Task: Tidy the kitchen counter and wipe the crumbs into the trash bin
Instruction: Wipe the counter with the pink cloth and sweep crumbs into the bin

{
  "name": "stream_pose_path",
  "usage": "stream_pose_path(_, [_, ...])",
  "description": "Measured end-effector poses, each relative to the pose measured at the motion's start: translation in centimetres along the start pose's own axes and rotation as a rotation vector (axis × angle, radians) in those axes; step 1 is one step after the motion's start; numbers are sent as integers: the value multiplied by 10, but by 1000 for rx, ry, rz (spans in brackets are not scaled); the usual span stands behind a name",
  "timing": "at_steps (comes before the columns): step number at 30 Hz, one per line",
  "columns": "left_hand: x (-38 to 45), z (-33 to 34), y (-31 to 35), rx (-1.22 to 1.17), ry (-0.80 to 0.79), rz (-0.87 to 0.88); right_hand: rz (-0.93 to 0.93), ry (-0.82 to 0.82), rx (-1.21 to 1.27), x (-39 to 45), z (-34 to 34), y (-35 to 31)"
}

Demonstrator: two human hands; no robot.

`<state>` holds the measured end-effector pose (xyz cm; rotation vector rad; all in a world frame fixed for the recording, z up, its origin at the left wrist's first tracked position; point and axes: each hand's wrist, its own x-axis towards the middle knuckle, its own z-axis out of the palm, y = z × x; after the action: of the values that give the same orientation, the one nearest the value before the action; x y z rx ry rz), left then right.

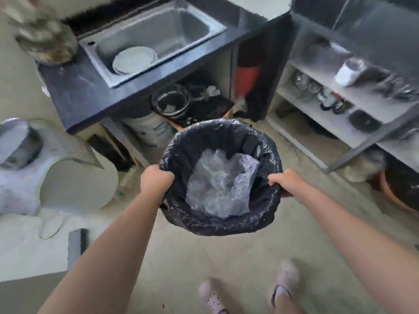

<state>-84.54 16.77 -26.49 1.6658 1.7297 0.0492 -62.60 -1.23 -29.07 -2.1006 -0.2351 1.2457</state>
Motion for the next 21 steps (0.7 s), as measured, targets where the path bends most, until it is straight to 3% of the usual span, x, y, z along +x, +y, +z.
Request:
stream_pose_path(6, [-67, 90, 180, 88, -89, 229, -26, 72, 127, -22, -185, 39])
stream_pose_path(14, [-151, 220, 344, 283, -287, 456, 19, 256, 197, -40, -379, 108])
stream_pose_path(21, [-192, 304, 428, 468, -401, 628, 222, 185, -136, -30, -474, 151])
